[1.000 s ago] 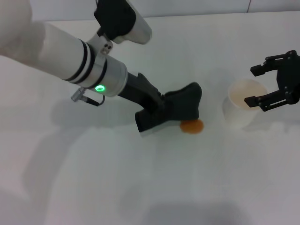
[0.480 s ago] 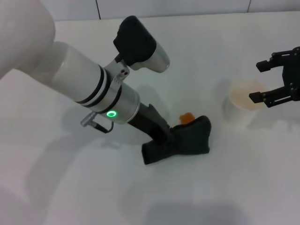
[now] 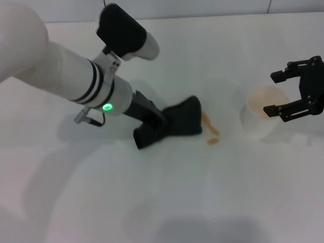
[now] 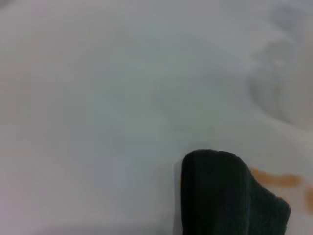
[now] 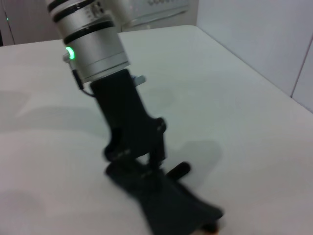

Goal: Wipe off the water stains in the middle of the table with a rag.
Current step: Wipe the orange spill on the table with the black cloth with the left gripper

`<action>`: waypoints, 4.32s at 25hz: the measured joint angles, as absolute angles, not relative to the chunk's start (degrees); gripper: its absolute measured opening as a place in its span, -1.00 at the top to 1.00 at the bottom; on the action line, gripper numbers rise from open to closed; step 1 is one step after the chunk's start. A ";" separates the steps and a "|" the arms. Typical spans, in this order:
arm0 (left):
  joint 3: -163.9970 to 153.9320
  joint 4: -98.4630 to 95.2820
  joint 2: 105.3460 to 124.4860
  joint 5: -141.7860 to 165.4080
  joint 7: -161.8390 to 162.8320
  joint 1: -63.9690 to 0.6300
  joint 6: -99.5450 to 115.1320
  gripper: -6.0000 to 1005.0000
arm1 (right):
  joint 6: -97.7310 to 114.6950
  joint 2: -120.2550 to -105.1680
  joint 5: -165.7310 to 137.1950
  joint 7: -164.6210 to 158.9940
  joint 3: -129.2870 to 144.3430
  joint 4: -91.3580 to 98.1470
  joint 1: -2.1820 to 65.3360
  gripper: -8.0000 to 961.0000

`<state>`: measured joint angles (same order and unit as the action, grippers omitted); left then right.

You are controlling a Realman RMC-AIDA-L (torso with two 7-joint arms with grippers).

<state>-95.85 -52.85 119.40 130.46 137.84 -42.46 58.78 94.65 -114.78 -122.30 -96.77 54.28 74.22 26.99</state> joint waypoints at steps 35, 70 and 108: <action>-105.78 -50.87 119.69 122.40 137.79 -46.55 62.16 0.80 | 94.85 -115.17 -121.97 -95.52 54.40 73.97 26.59 -0.75; -96.95 -38.16 119.82 120.61 128.00 -53.87 62.11 0.80 | 92.64 -115.22 -120.31 -94.57 57.04 72.15 27.08 -0.75; -84.23 -28.69 119.84 130.72 128.62 -58.04 49.61 0.80 | 92.31 -115.35 -119.75 -93.79 57.99 69.98 28.15 -0.75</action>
